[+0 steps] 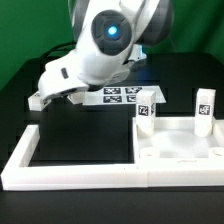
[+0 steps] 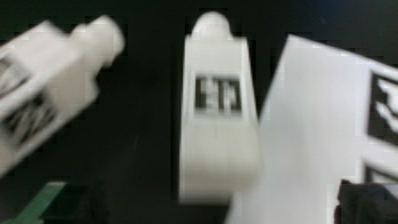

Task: Assemble square table

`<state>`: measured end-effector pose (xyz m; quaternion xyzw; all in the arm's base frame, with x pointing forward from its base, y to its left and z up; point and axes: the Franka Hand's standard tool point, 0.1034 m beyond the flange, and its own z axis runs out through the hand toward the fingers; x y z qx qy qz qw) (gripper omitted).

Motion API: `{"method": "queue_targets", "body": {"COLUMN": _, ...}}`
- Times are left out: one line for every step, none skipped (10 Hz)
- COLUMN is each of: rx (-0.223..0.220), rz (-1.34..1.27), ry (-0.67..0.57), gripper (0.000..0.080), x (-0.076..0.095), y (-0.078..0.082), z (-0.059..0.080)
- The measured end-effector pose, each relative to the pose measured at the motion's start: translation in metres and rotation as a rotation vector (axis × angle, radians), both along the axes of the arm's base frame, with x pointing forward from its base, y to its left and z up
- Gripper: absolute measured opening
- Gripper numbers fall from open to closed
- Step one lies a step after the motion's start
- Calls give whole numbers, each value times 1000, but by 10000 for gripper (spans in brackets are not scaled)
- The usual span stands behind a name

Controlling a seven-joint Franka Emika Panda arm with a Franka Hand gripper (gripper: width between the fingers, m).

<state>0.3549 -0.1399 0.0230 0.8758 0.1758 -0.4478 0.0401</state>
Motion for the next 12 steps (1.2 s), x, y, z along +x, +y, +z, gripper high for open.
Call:
{"method": "queue_targets", "body": {"rx": 9, "rz": 5, "ry": -16, "gripper": 649, "x": -8, "y": -2, "z": -7}}
{"method": "queue_targets", "body": {"rx": 14, "rz": 1, "ry": -12, "gripper": 649, "x": -16, "y": -7, "z": -9}}
{"method": "queue_targets", "body": {"rx": 8, "rz": -5, "ry": -9, "gripper": 649, "x": -18, "y": -11, "z": -10}}
{"method": "queue_targets", "body": {"rx": 10, "rz": 0, "ry": -10, "gripper": 649, "x": -16, "y": -9, "z": -10}}
{"method": "queue_targets", "body": {"rx": 10, "rz": 0, "ry": -9, "gripper": 649, "x": -17, "y": -9, "z": -10}}
{"method": "queue_targets", "body": {"rx": 10, "rz": 0, "ry": -9, "gripper": 556, "x": -17, "y": -9, "z": -10}}
{"method": "queue_targets", "body": {"rx": 10, "rz": 0, "ry": -9, "gripper": 556, "x": -17, "y": -9, "z": -10}}
{"method": "queue_targets", "body": {"rx": 10, "rz": 0, "ry": -8, "gripper": 382, "x": -17, "y": -9, "z": -11}}
{"method": "queue_targets", "body": {"rx": 9, "rz": 0, "ry": -7, "gripper": 288, "x": -17, "y": -9, "z": -10}}
{"method": "queue_targets", "body": {"rx": 9, "rz": 0, "ry": -7, "gripper": 288, "x": -17, "y": -9, "z": -10}}
{"method": "queue_targets", "body": {"rx": 9, "rz": 0, "ry": -7, "gripper": 288, "x": -17, "y": -9, "z": -10}}
{"method": "queue_targets", "body": {"rx": 9, "rz": 0, "ry": -7, "gripper": 288, "x": -17, "y": -9, "z": -10}}
